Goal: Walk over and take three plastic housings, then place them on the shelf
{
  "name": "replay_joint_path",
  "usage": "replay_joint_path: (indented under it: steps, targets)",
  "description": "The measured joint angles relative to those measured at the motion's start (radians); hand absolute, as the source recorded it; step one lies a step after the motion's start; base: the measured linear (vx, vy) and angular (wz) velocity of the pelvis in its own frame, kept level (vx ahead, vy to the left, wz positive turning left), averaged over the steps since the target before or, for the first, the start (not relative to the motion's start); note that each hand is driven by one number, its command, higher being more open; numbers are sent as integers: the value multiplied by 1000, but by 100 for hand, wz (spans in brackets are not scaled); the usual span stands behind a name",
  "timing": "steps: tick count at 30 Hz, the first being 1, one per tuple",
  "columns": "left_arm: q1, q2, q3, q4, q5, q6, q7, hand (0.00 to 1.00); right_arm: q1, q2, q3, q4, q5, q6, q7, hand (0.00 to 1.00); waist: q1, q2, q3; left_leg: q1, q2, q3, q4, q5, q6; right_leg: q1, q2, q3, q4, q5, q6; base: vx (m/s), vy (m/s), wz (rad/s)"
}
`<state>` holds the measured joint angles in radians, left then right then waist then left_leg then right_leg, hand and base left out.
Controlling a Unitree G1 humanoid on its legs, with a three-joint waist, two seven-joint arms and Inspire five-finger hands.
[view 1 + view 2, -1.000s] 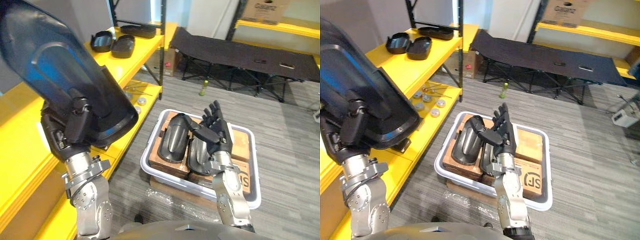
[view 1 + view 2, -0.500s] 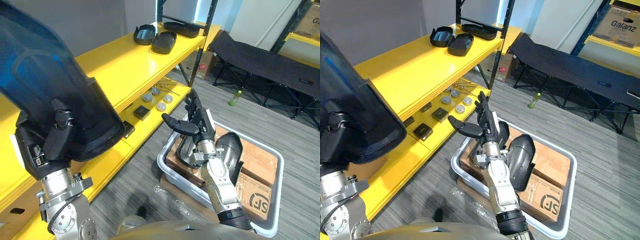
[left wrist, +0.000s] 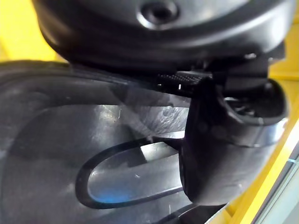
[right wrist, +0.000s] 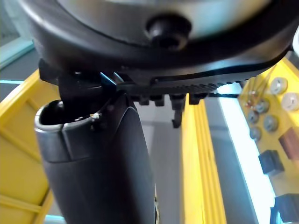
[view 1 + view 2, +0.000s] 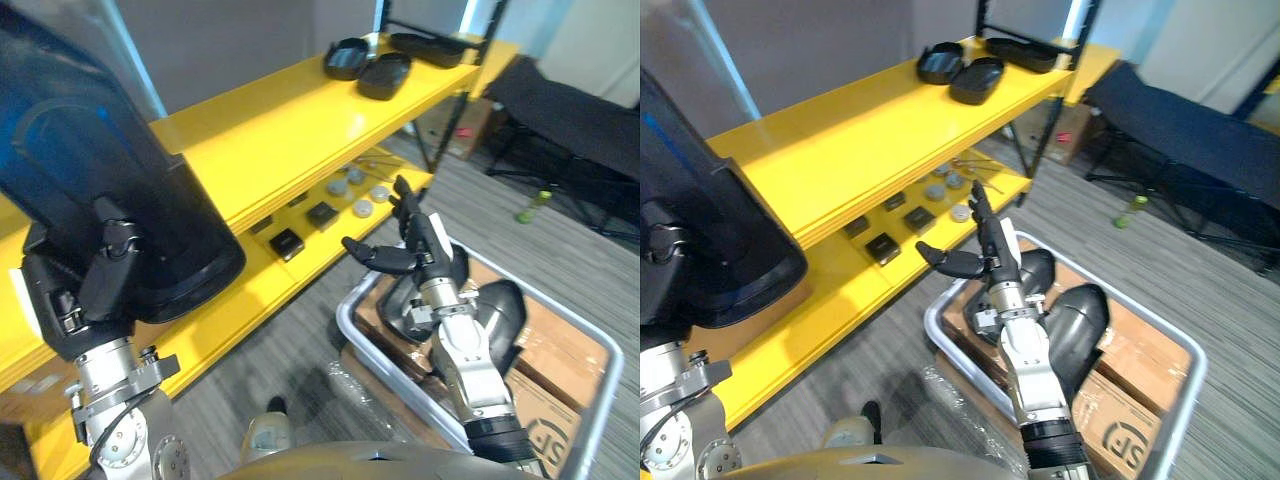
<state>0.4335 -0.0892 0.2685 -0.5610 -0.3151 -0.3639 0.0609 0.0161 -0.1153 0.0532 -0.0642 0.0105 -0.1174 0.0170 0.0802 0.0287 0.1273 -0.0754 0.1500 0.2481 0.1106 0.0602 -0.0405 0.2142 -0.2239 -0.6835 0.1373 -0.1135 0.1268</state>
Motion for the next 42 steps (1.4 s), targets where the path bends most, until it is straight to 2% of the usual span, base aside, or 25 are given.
replay_joint_path:
  steps: [1, 7, 9, 10, 12, 13, 15, 17, 20, 23, 25, 26, 27, 28, 30, 31, 32, 33, 34, 35, 36, 37, 39, 40, 42]
  targets:
    - [0, 0, -2, 0, -2, 0, -2, 0, 0, 2, -9, 0, 4, 0, 0, 100, 2, 3, 0, 4, -7, -1, -11, 7, -9, -3, -8, 1, 9, -2, 0, 18, 108, 37]
    - [8, 0, -27, 0, -15, 4, -2, 0, 0, 71, 26, -11, 22, 0, -40, 100, -4, 0, 4, 18, -55, 19, -46, 20, -5, -22, -56, 33, 17, 5, 13, 3, 85, -3]
    - [5, 7, -48, 0, -12, 15, -29, 0, 0, 90, 35, -38, 51, 0, -72, 100, -9, 1, 4, 14, -76, -6, -73, 32, 8, -26, -65, 32, 25, -3, 0, -9, 55, 36]
    - [3, 13, -61, 0, -10, 17, -46, 0, 5, 94, 35, -60, 50, 0, -88, 100, -27, 4, 5, 9, -93, -40, -105, 48, 13, -36, -68, 72, 54, -18, -25, -18, 49, 71]
    - [-9, 15, -86, 3, -10, 18, -77, 0, 15, 92, 19, -79, 50, -5, -116, 100, -58, 10, 5, 10, -119, -117, -160, 89, 21, -60, -69, 208, 126, -20, -29, -3, 102, 129]
    - [-18, 23, -99, 3, -10, 17, -91, 0, 16, 90, -2, -79, 50, -5, -122, 100, -59, 14, 4, 10, -125, -156, -198, 117, 20, -83, -64, 262, 166, -23, -33, 13, 75, 125]
    - [-30, 30, -96, 3, -11, 17, -92, 0, 15, 91, -7, -79, 51, -9, -130, 100, -50, 15, 4, -19, -127, -194, -196, 127, 16, -92, -59, 272, 173, -33, -41, 35, -43, 72]
    - [-31, 27, -92, 3, -11, 18, -68, 0, 13, 89, 1, -79, 51, -10, -123, 100, -40, 19, 7, -40, -140, -208, -195, 150, 20, -93, -61, 271, 154, -42, -36, 44, -69, 35]
    - [-31, 27, -105, 3, -10, 18, -32, 0, -1, 70, 7, -69, 52, -11, -94, 100, -26, 41, 22, -72, -148, -232, -194, 177, 23, -108, -63, 263, 148, -55, -18, -5, -58, 21]
    - [-29, 25, -113, 3, -10, 17, -15, 0, -4, 72, 8, -58, 52, -27, -95, 100, -27, 42, 38, -78, -167, -239, -194, 189, 20, -102, -72, 264, 138, -88, 13, -47, -40, 6]
    - [-29, 26, -112, 3, -7, 17, -16, 0, -4, 76, 9, -58, 98, -47, -103, 100, -29, 31, 51, -82, -178, -237, -195, 186, 12, -89, -78, 264, 122, -134, 22, -94, -28, 8]
    - [-29, 21, -112, 4, -5, 17, -19, 0, -8, 77, 6, -58, 152, -60, -121, 100, -29, 29, 62, -84, -181, -236, -195, 186, 12, -91, -84, 261, 123, -154, 47, -130, -49, 13]
    - [-27, 20, -112, 5, -4, 17, -19, 0, -8, 80, 2, -57, 174, -67, -133, 100, -29, 31, 66, -84, -180, -236, -195, 186, 11, -91, -85, 256, 127, -159, 43, -132, -31, 11]
    - [-27, 19, -103, 5, -4, 17, -23, 0, -10, 93, -13, -57, 201, -76, -155, 100, -27, 19, 76, -96, -179, -234, -170, 181, 14, -90, -95, 258, 130, -165, 32, -93, 7, 2]
    - [-32, 19, -64, 3, 0, 17, -21, 0, -16, 124, -33, -57, 205, -95, -184, 100, -18, 7, 89, -151, -193, -222, -15, 106, 38, -84, -115, 266, 147, -182, -2, -15, 48, -8]
    - [-30, 19, -34, 4, 10, 17, -16, 0, -4, 131, -47, -58, 239, -119, -197, 100, -13, -6, 96, -171, -214, -207, 119, 2, 53, -45, -135, 252, 161, -176, -56, 89, 61, -11]
    - [-31, 17, -28, 4, 12, 14, -14, 0, 1, 126, -54, -58, 250, -125, -198, 100, -10, 3, 94, -180, -213, -206, 156, -31, 51, -51, -138, 255, 213, -171, -99, 144, 110, -3]
    - [-34, 15, -23, 8, 12, 9, -7, 0, 13, 118, -60, -57, 252, -130, -201, 100, -13, 19, 87, -185, -213, -210, 196, -62, 62, -102, -156, 276, 346, -133, -178, 139, 163, 20]
    - [-29, 20, -22, 7, 12, 4, 3, 0, 29, 118, -66, -57, 252, -132, -206, 100, -23, 21, 82, -169, -215, -230, 184, -74, 70, -195, -160, 352, 493, -24, -254, 138, 192, 30]
    - [-28, 28, -21, 7, 13, -3, 9, 0, 31, 123, -67, -57, 252, -133, -206, 100, -28, 26, 78, -153, -216, -239, 159, -74, 69, -237, -156, 400, 553, 53, -236, 161, 156, 57]
    - [-41, 52, -24, 7, 14, -6, 29, 0, 36, 133, -72, -59, 252, -141, -203, 100, -46, 21, 75, -131, -212, -287, 110, -63, 82, -284, -111, 462, 619, 10, -139, 207, 56, 74]
    - [-57, 64, -22, 11, 14, -6, 46, 0, 37, 145, -75, -61, 252, -146, -195, 100, -59, 16, 75, -105, -214, -331, 57, -41, 116, -321, -35, 491, 623, -77, -110, 216, 24, 77]
    - [-80, 58, -26, 33, 12, -5, 66, 0, 49, 157, -76, -82, 251, -145, -174, 100, -58, 16, 78, -57, -222, -375, 12, -24, 129, -354, 67, 500, 541, -148, -122, 235, 16, 64]
    - [-95, 57, -33, 57, 12, -5, 71, 0, 68, 159, -76, -115, 251, -145, -163, 100, -59, 15, 78, -25, -239, -404, -11, -26, 127, -385, 122, 523, 476, -153, -130, 233, 10, 72]
    - [-92, 57, -60, 79, 12, -5, 75, 0, 99, 157, -86, -179, 250, -145, -149, 100, -79, 16, 78, 10, -269, -452, -23, -35, 131, -426, 163, 573, 393, -141, -118, 238, -30, 104]
